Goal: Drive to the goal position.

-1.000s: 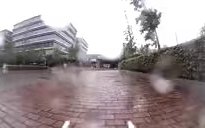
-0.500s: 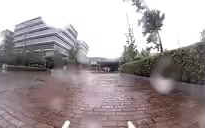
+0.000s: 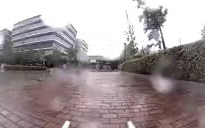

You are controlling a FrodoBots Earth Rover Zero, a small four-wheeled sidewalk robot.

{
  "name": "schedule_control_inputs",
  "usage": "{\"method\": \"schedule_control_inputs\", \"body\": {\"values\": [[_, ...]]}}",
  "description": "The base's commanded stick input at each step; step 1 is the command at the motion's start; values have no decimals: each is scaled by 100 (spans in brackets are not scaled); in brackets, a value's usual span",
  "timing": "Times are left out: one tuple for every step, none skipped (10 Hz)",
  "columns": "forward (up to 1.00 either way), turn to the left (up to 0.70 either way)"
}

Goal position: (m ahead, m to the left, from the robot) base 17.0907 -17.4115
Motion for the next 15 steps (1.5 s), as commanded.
{"method": "schedule_control_inputs", "body": {"values": [[70, 0], [70, 0], [70, 0], [70, 0], [70, 0], [70, 0], [70, 0], [70, 0], [70, 0], [70, 0], [70, 0], [70, 0], [70, 0], [70, 0], [70, 0]]}}
